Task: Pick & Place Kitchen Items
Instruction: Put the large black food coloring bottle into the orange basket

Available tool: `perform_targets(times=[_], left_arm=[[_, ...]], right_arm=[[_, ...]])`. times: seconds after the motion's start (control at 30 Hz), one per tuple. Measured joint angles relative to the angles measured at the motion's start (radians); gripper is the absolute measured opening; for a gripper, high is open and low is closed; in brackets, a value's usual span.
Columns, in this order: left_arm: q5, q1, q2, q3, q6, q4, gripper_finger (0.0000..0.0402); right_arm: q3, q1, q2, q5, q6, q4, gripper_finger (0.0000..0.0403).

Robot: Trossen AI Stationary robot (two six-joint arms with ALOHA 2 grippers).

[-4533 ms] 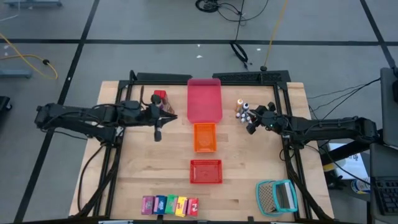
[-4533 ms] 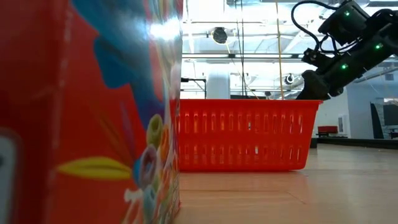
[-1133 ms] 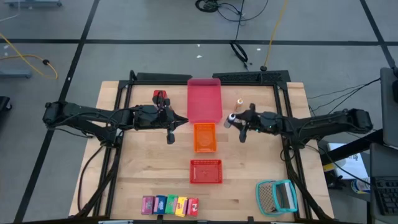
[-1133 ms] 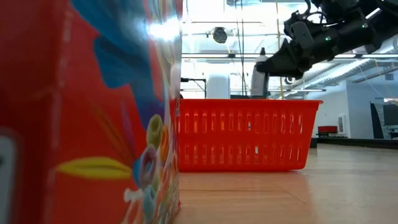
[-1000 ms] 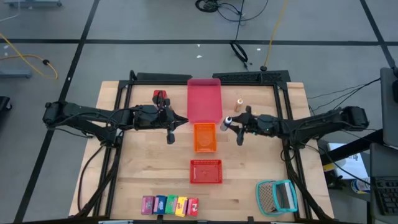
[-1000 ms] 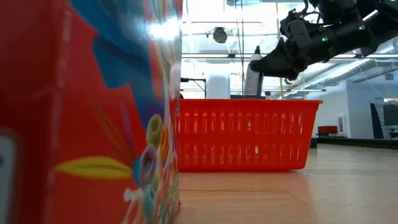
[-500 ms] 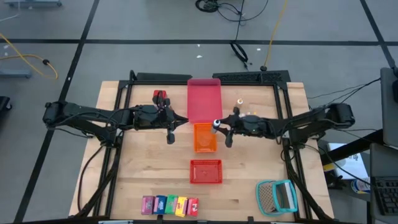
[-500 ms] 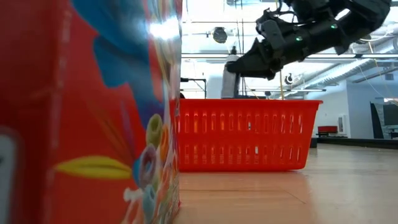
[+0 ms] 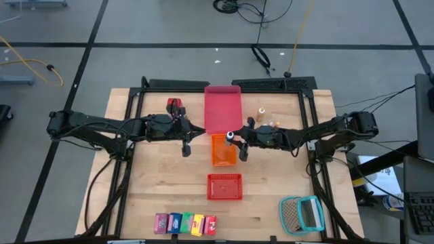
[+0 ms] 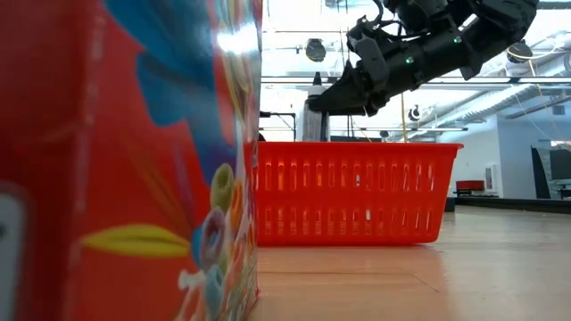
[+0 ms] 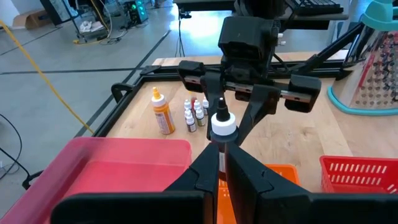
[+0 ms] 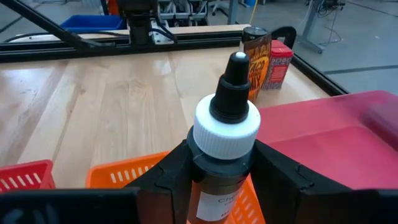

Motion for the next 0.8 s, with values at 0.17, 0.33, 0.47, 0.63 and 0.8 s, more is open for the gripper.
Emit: perform_targets(times=[0.17, 0.33, 0.47, 0.63, 0.8], left_arm=[[0.000, 0.000, 0.000, 0.000, 0.000, 0.000, 0.0031], [0.000, 0.000, 0.000, 0.000, 0.000, -0.001, 0.0031], [0.000, 0.000, 0.000, 0.000, 0.000, -0.001, 0.0031], [0.000, 0.000, 0.000, 0.000, 0.000, -0.001, 0.0031], [0.000, 0.000, 0.000, 0.000, -0.001, -0.001, 0.0031]], right_arm=[[0.000, 0.000, -0.004, 0.000, 0.000, -0.001, 0.0131], [-0.001, 0.000, -0.004, 0.000, 0.000, -0.005, 0.0131], [-0.001, -0.001, -0.004, 0.003, 0.000, -0.012, 0.0131], [-0.002, -0.005, 0.015, 0.015, -0.003, -0.020, 0.0132], [-0.002, -0.020, 0.043, 0.057, -0.011, -0.019, 0.0132]])
